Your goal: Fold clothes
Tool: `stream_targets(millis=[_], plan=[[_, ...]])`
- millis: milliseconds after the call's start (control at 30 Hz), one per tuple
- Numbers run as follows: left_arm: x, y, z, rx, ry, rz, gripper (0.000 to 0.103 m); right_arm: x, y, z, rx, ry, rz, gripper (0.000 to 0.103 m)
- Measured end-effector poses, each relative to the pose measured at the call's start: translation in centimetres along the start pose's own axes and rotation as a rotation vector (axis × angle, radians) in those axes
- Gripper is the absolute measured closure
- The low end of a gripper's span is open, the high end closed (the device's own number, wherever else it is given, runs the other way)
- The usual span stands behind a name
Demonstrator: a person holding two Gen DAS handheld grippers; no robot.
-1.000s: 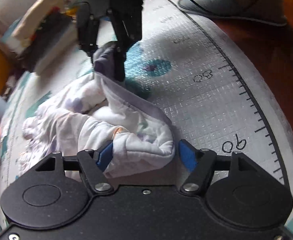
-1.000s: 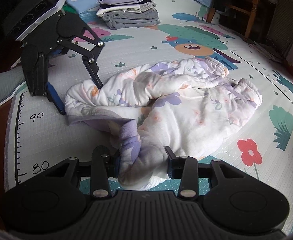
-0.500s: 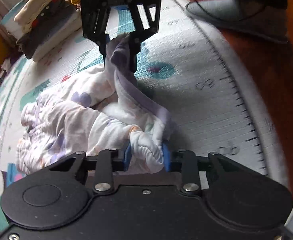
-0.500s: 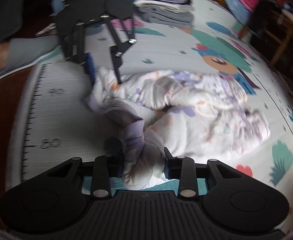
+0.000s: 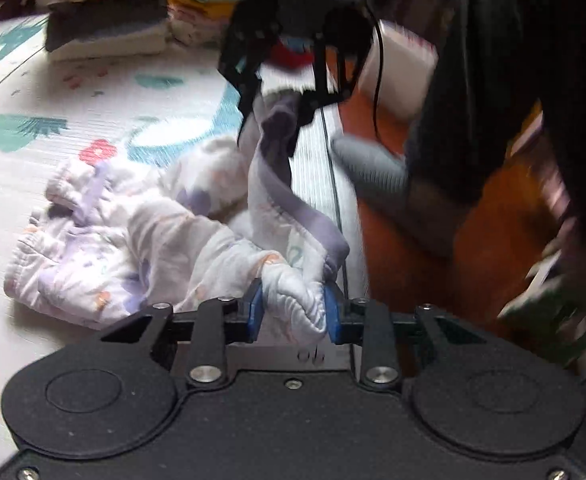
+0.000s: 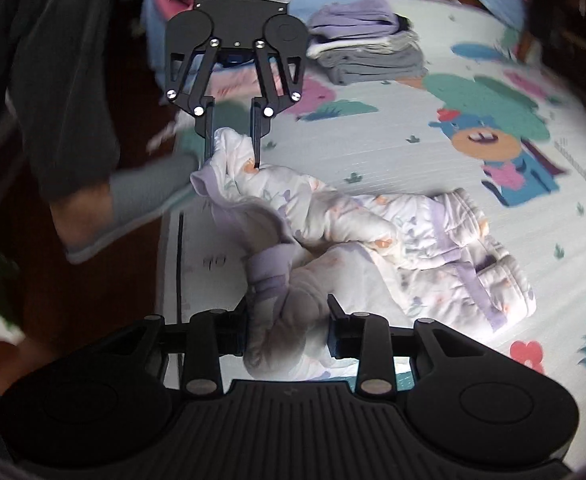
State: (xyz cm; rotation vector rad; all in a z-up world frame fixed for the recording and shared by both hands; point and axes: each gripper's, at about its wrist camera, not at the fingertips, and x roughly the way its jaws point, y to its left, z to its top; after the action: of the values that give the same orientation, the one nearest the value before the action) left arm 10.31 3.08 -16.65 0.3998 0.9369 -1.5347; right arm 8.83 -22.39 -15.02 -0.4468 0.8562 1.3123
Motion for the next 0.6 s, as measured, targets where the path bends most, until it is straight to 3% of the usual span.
stream_targets(millis=[200, 300, 433, 600], plan=[[-2.7, 7.6, 0.6, -0.2, -0.172, 0.004, 0.074, -0.4, -7.8, 1.0, 0.213, -0.086, 0.057, 0.067], [-3.0, 9.1, 0.6, -0.217, -0.21, 0.026, 0.074, -0.3, -10.3, 1.2, 0.288, -0.132, 0.045, 0.066], [-2.2, 6.2, 0.7, -0.144, -0.194, -0.011, 0.074, -0.6, -7.1, 1.4, 0.177, -0.114, 0.034, 0.066], [-0.8, 4.5, -0.3, -0.128, -0.181, 0.019, 0.074, 0.2, -4.4, -0.2, 0.201, -0.077, 0.053, 0.062]])
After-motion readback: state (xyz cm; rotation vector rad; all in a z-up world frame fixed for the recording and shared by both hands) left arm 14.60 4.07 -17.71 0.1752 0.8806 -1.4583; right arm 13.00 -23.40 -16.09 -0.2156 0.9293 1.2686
